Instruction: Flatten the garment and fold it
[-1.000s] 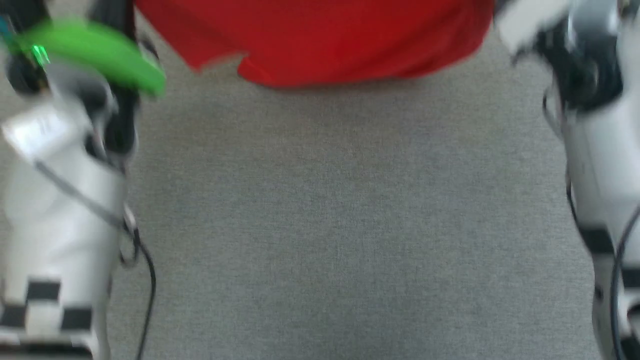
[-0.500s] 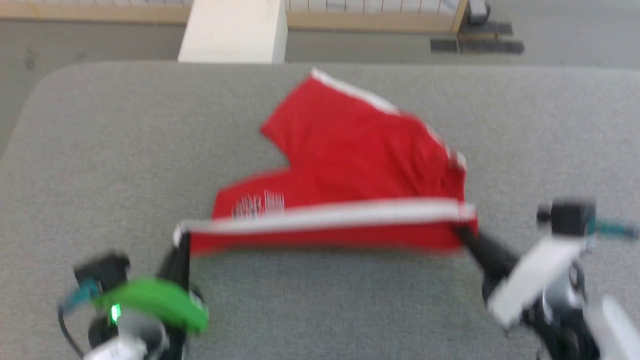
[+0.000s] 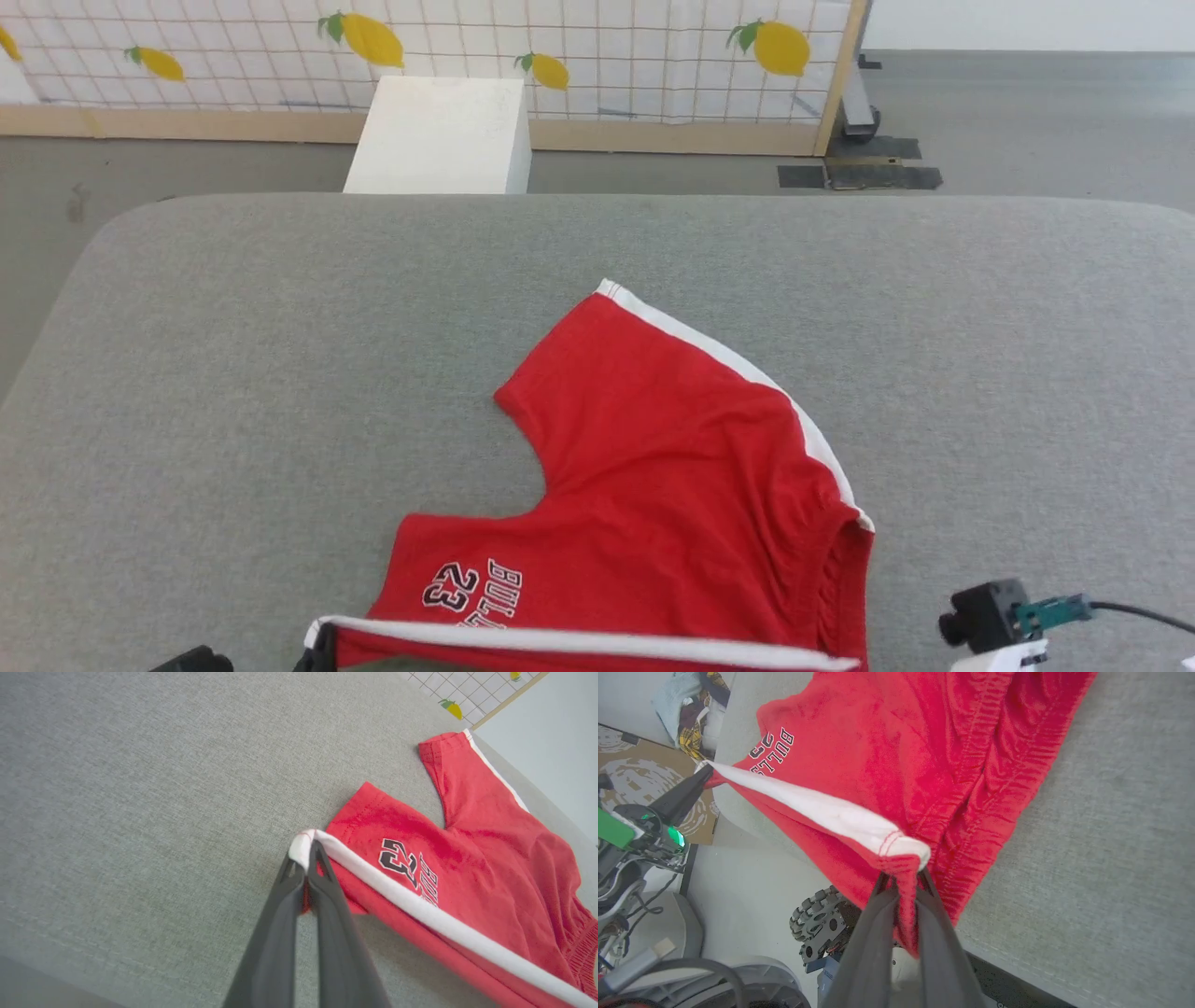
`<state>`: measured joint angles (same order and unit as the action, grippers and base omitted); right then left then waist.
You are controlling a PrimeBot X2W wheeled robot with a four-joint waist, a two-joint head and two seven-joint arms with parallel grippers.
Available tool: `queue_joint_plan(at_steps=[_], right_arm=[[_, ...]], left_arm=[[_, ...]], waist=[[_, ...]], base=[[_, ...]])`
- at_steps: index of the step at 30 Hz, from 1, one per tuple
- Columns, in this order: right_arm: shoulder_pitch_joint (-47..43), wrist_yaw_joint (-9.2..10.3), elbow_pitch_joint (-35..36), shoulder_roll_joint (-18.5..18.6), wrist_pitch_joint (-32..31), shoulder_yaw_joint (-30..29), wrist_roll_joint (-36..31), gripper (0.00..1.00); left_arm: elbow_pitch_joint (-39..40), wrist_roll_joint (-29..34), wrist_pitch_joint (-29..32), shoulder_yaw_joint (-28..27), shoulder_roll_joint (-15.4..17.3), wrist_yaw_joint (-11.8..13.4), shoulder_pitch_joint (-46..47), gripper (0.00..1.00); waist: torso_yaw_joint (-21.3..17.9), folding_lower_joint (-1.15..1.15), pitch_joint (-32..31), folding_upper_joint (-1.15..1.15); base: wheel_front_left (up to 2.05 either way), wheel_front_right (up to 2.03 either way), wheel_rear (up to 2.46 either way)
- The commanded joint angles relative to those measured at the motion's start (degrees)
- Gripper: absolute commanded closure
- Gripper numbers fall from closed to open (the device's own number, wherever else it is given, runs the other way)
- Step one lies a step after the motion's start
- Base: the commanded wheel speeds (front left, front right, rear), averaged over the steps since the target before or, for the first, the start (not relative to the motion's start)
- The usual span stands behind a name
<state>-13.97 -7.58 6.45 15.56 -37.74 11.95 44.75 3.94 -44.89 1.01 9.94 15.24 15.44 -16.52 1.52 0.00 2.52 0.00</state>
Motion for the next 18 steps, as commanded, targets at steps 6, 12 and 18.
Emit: queue_joint_plan(at_steps=[6, 12, 18], right_arm=[[3.8, 0.09, 3.6, -3.5, -2.2, -7.0, -4.9, 1.0], [10.2, 0.09, 3.0, -5.0, -3.5, -7.8, -7.1, 1.0], [17.9, 0.09, -0.5, -6.9, -2.4, -7.2, -9.3, 1.0]], left_arm=[[2.2, 2.3, 6.0, 1.7, 5.1, -1.8, 12.6, 1.0], [-8.4, 2.4, 11.6, 4.7, 6.1, -6.9, 31.2, 1.0], [-22.1, 3.4, 15.2, 8.0, 4.6, -10.7, 46.9, 1.0]], waist=[[-2.5, 0.0, 2.2, 0.0], [-5.1, 0.0, 7.6, 0.0], [-9.1, 0.0, 13.1, 0.0]], base=[[0.0, 0.0, 0.0], [0.0, 0.0, 0.0], [0.0, 0.0, 0.0]])
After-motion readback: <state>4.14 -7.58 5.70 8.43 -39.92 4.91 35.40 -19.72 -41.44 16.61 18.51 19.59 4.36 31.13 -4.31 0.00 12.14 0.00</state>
